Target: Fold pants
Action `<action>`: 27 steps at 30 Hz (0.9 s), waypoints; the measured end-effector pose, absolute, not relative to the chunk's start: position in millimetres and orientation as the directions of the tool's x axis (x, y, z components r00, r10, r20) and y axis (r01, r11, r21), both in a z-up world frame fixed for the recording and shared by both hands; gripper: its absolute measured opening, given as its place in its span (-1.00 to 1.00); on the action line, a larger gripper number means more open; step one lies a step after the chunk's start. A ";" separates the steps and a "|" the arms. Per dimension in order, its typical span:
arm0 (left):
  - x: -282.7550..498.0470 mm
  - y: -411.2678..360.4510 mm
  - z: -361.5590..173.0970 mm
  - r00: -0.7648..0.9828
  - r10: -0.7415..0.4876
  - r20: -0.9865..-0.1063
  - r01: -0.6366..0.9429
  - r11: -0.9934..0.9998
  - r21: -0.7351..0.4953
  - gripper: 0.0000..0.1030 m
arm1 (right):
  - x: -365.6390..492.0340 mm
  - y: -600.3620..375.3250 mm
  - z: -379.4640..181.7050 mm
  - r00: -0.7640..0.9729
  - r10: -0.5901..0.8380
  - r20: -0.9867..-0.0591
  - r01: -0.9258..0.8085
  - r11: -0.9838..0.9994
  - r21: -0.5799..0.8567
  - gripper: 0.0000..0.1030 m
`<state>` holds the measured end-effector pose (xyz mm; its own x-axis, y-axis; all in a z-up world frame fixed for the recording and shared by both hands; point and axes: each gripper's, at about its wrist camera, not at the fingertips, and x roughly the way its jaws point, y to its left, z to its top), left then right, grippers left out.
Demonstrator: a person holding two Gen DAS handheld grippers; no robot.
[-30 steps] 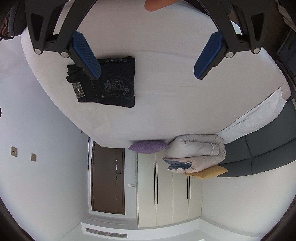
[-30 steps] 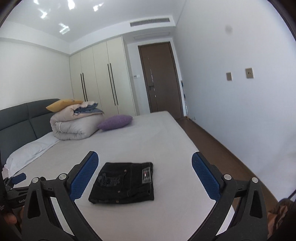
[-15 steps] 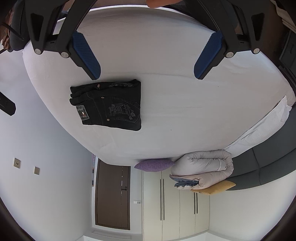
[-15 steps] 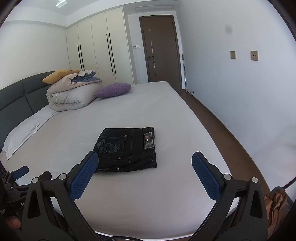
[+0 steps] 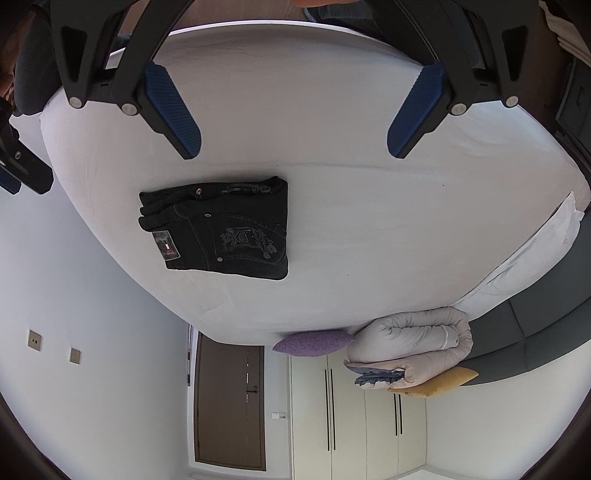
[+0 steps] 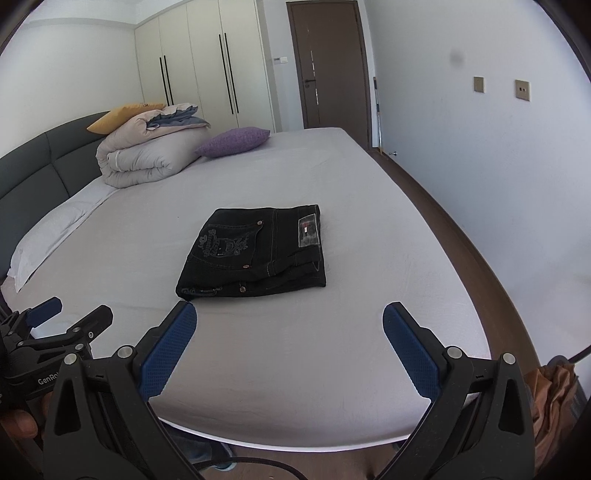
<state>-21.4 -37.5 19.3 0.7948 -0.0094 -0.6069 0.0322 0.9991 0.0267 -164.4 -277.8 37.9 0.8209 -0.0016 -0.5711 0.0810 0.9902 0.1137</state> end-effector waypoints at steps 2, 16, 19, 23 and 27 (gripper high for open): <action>-20.4 -37.0 17.3 0.791 -0.012 -0.612 0.033 0.999 0.023 1.00 | -162.5 -278.3 35.6 0.817 -0.002 -0.577 0.079 0.991 0.109 1.00; -18.8 -38.7 11.0 0.782 -0.014 -0.623 0.035 0.999 0.022 1.00 | -155.4 -277.5 31.1 0.805 0.013 -0.593 0.063 0.992 0.108 1.00; -18.9 -38.7 10.4 0.782 -0.014 -0.623 0.034 0.999 0.020 1.00 | -153.6 -277.7 30.3 0.802 0.015 -0.597 0.063 0.992 0.110 1.00; -18.5 -38.2 9.7 0.782 -0.011 -0.623 0.030 0.999 0.021 1.00 | -151.7 -278.2 29.2 0.800 0.011 -0.600 0.069 0.991 0.111 1.00; -16.5 -37.0 7.6 0.777 -0.009 -0.629 0.027 0.999 0.020 1.00 | -149.5 -278.7 26.7 0.796 0.011 -0.605 0.075 0.991 0.115 1.00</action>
